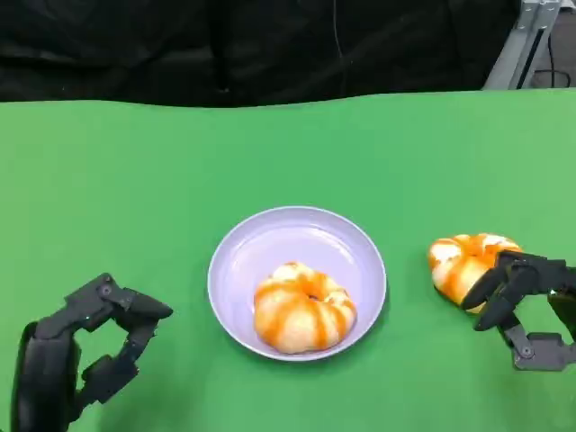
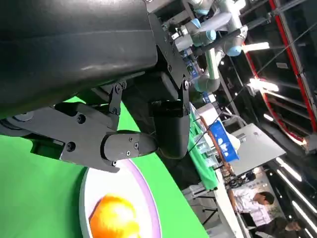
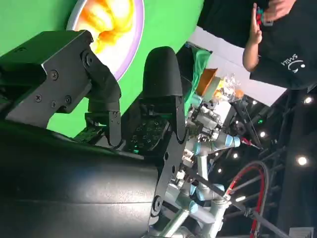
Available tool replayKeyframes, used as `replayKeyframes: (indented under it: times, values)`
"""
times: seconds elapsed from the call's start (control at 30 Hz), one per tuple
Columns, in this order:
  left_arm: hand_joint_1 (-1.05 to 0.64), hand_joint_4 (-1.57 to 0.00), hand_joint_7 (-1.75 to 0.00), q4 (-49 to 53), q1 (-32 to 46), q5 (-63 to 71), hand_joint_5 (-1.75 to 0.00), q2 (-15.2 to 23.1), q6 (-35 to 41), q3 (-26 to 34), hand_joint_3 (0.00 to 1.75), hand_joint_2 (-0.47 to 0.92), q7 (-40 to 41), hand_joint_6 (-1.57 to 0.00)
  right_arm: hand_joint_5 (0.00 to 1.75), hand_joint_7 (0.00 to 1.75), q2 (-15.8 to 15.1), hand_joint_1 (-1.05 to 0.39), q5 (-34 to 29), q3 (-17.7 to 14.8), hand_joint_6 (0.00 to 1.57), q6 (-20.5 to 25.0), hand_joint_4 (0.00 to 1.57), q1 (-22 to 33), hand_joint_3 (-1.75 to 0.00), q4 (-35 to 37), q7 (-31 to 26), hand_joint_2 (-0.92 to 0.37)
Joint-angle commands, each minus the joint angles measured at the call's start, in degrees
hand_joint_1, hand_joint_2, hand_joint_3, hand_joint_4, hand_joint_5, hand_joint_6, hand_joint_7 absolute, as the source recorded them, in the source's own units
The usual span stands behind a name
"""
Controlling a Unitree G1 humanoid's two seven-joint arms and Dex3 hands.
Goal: Grasp the bread from the table and place it into the plate.
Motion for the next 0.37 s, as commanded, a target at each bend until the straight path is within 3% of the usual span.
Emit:
replayKeyframes:
  times: [0.03, 0.37]
  values:
    - [-0.17, -0.63, -1.18, 0.39, -0.32, 0.23, -1.65, 1.12, -1.01, 0.69, 0.44, 0.92, 0.96, -0.73, 1.19, 0.93, -0.96, 0.20, 0.02, -0.42, 1.06, 0.09, 1.02, 0.43, -1.04, -0.43, -0.56, -0.55]
    - [-0.19, -0.61, -1.21, 0.80, -0.41, -0.46, -1.66, 1.40, -1.70, 0.55, 0.43, 0.92, 0.50, -0.71, 1.20, 0.94, -0.91, 0.22, 0.22, -0.57, 1.06, -0.99, 1.03, -0.06, -1.09, 0.18, -0.60, -0.54]
